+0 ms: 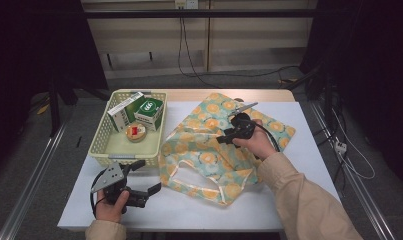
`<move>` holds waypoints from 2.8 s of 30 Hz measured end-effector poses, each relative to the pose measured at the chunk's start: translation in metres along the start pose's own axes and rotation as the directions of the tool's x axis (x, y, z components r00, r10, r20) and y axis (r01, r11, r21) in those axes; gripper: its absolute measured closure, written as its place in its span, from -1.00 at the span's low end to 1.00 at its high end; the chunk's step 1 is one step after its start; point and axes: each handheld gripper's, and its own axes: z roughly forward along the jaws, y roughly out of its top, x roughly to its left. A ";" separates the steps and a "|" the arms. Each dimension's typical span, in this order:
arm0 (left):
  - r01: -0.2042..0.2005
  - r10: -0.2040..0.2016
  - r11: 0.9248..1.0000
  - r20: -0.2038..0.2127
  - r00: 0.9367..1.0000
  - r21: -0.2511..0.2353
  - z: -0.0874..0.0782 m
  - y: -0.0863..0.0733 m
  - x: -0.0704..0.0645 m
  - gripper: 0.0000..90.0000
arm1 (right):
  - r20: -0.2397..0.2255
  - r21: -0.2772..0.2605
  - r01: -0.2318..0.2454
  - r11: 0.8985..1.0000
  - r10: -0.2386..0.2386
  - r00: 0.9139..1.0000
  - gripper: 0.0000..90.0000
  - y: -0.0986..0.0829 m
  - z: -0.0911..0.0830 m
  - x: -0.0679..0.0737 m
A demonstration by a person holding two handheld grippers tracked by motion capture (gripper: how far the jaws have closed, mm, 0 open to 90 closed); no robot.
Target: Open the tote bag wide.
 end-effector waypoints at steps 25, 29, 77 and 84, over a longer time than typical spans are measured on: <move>0.001 -0.001 1.000 0.003 1.000 -0.005 0.001 0.001 0.000 -0.94 | -0.028 0.045 0.133 0.990 -0.132 0.991 1.00 -0.003 0.043 0.018; 0.006 -0.006 1.000 0.001 1.000 -0.006 0.000 0.002 0.001 -0.94 | -0.037 0.037 0.098 0.994 -0.097 0.995 1.00 0.000 0.034 0.013; 0.052 -0.050 0.998 -0.053 0.997 0.034 -0.006 0.067 0.043 -0.94 | -0.021 -0.120 0.014 0.993 -0.017 1.000 1.00 0.046 -0.049 -0.012; 0.063 -0.060 0.997 -0.069 0.996 0.054 -0.004 0.068 0.056 -0.94 | -0.020 -0.113 0.020 0.993 -0.022 1.000 1.00 0.046 -0.050 -0.012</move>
